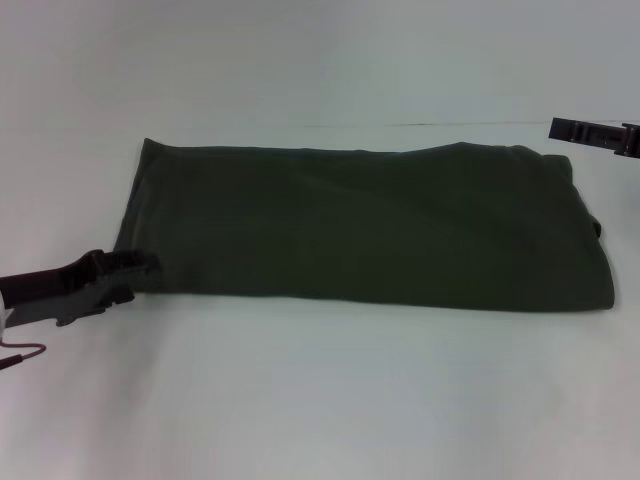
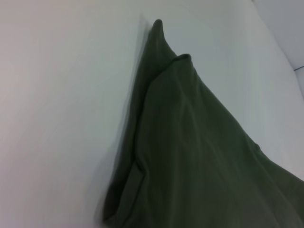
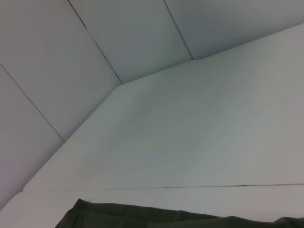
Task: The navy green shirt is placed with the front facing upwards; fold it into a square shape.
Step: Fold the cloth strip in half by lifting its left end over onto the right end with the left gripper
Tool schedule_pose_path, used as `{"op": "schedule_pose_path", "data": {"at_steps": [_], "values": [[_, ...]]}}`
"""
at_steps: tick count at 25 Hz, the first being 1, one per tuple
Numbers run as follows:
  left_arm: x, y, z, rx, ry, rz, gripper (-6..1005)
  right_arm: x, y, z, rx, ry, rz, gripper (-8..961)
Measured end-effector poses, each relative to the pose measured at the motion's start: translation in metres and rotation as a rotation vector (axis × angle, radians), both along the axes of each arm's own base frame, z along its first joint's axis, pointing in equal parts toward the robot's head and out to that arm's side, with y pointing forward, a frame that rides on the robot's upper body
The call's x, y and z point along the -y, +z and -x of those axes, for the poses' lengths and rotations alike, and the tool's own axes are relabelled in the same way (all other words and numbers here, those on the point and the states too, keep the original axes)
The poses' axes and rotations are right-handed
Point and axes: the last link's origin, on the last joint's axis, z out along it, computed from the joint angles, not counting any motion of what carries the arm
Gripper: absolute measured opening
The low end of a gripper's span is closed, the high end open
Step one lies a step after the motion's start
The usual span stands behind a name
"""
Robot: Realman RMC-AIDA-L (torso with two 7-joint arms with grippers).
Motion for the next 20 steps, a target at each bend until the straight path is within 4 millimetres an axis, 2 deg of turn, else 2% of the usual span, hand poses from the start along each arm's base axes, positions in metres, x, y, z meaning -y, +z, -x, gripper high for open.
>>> {"op": "schedule_pose_path", "data": {"at_steps": [20], "values": [[0.0014, -0.0016, 0.0045, 0.018, 0.077, 0.027, 673, 0.0028, 0.001, -0.003, -0.009, -0.007, -0.004, 933]]}}
